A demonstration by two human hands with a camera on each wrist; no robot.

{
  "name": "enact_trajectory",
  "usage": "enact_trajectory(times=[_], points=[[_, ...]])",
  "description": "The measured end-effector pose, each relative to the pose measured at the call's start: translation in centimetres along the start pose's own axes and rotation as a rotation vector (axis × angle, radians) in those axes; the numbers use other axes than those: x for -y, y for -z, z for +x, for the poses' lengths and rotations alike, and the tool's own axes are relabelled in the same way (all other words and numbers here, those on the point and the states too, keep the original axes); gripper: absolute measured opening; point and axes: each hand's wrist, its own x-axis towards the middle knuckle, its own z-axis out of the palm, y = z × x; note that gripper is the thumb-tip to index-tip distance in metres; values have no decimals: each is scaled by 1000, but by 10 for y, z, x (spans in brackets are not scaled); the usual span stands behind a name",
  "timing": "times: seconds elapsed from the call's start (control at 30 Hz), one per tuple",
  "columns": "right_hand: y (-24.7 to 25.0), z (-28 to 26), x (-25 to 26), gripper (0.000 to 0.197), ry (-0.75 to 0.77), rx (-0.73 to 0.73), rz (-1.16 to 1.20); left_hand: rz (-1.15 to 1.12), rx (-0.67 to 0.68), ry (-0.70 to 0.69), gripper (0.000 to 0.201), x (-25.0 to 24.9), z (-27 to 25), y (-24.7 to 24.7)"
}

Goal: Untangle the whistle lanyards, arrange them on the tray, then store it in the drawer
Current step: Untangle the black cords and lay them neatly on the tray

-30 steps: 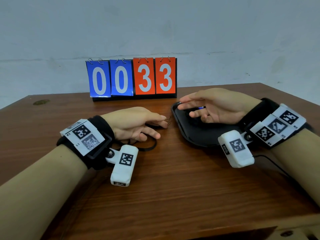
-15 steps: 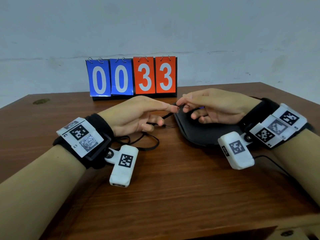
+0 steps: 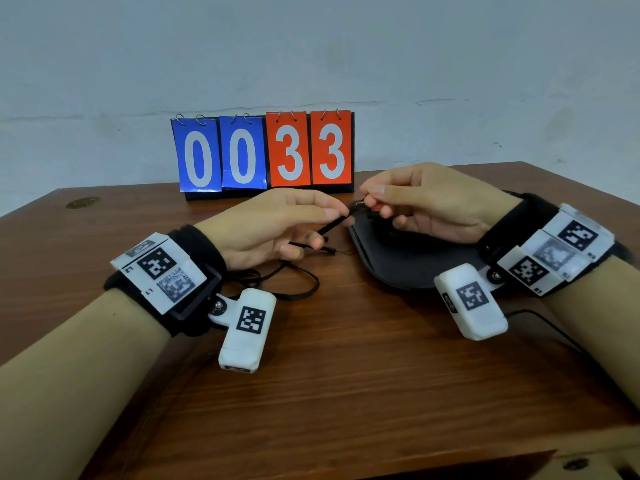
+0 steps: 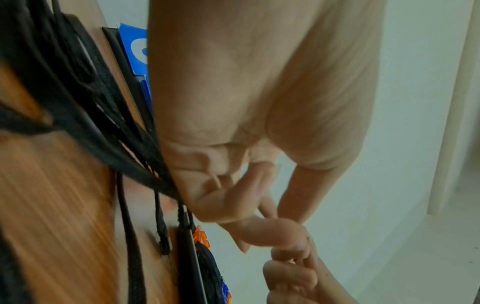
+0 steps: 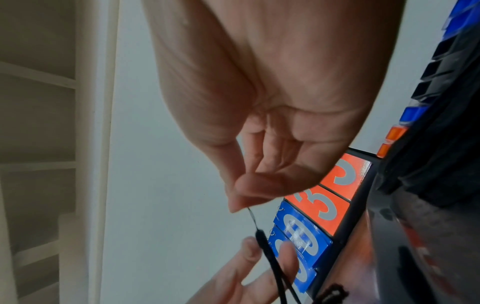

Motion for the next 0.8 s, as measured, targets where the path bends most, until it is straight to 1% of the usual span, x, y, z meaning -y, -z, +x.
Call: enact_trajectory(times=[0.03,0.1,0.17,0.23,0.3,0.37,0.47,0.6,0.7,0.8], points=[[0,1,0,17,20,-11,34,-1,-19,17,22,1,1,1],[1,2,0,15,56,-38,86,20,-37,60,26,3,2,3],[2,2,1,14,85,-72,130,72,-21,95,25,4,3,5],[3,2,2,13,99,-97,169,106,1,103,23,4,4,7],[4,1,3,13,82,-95,183,95,21,88,25,4,4,7],[4,0,4,14,44,-65,132,70,41,55,25,2,3,5],[0,-1,2,30,-23,-3,12,54,78,27,25,0,1,3],[-4,-3,1,45,-73,77,-49,50,134,24,26,-1,0,4],[-5,-4,1,42,-66,112,-102,40,172,22,26,0,0,4],[-6,-5,1,31,-77,160,-136,38,169,17,26,0,0,3]])
